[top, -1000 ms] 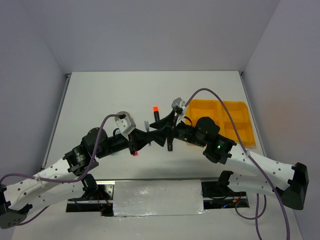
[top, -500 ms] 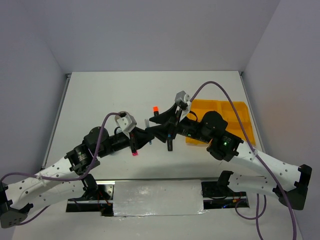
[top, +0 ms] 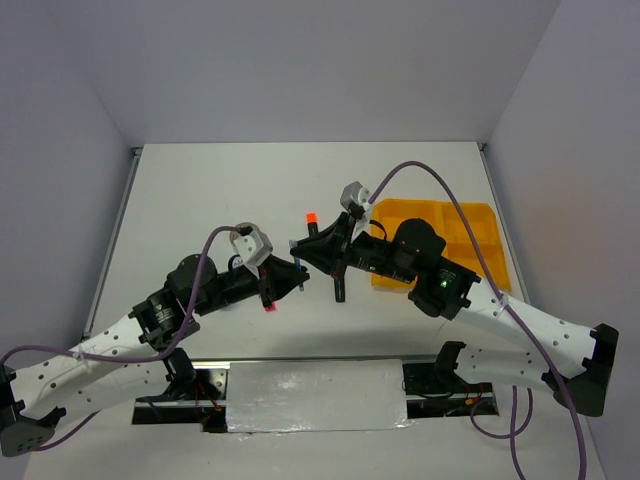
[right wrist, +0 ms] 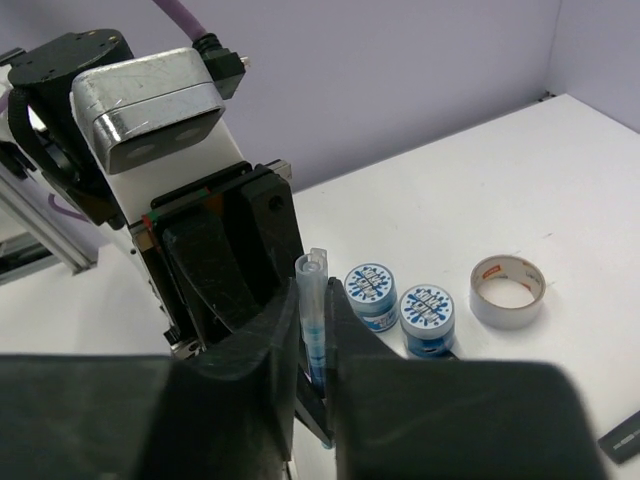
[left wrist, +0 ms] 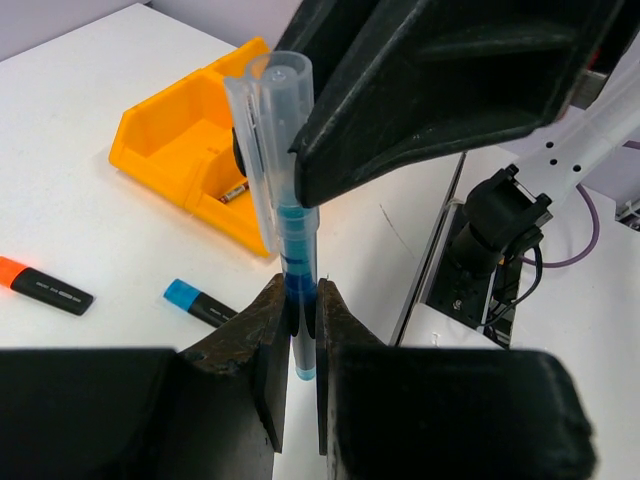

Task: Sort the stationery into containers
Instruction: Close the pen cap on the pen.

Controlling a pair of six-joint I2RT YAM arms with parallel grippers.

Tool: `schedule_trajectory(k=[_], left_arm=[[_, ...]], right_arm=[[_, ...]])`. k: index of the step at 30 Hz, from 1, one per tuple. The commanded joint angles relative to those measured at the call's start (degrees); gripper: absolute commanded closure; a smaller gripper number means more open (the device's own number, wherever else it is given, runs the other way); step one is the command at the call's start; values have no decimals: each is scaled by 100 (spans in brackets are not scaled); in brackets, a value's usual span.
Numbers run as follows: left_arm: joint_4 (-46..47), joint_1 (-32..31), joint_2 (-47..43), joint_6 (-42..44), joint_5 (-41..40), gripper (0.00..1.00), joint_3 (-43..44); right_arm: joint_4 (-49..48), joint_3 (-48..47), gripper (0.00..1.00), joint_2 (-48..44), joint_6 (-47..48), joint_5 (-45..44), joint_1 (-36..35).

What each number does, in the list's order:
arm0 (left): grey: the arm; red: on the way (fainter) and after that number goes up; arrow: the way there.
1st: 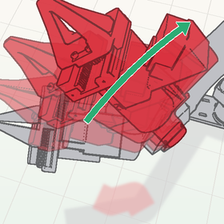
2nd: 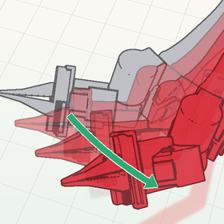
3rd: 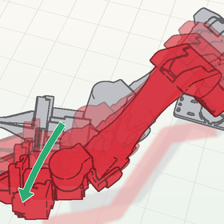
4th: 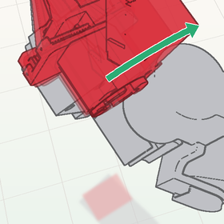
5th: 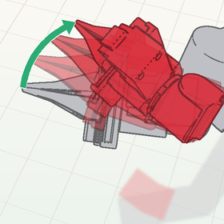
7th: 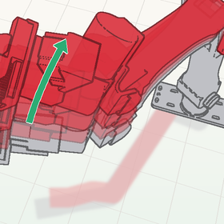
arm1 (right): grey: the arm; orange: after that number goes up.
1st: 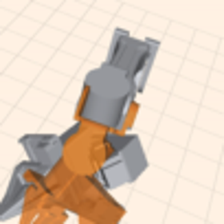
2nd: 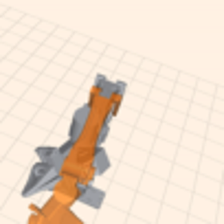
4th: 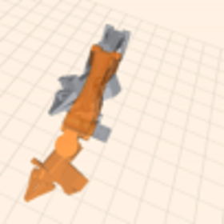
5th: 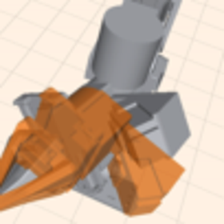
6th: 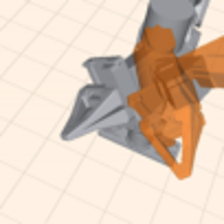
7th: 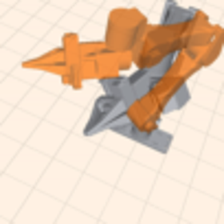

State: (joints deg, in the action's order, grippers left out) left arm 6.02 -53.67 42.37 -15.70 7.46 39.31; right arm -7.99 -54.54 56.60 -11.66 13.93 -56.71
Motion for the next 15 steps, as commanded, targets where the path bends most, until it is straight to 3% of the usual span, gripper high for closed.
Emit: schedule_trajectory(k=[1,4,15], left_arm=[[303,6,-18,-82,124,100,50],[277,6,17,-73,141,100,77],[206,6,263,-64,203,100,156]], right_arm=[[-177,-206,91,0,50,92,2],[-238,-188,100,-17,85,74,2],[-467,-249,100,-158,225,39,2]])
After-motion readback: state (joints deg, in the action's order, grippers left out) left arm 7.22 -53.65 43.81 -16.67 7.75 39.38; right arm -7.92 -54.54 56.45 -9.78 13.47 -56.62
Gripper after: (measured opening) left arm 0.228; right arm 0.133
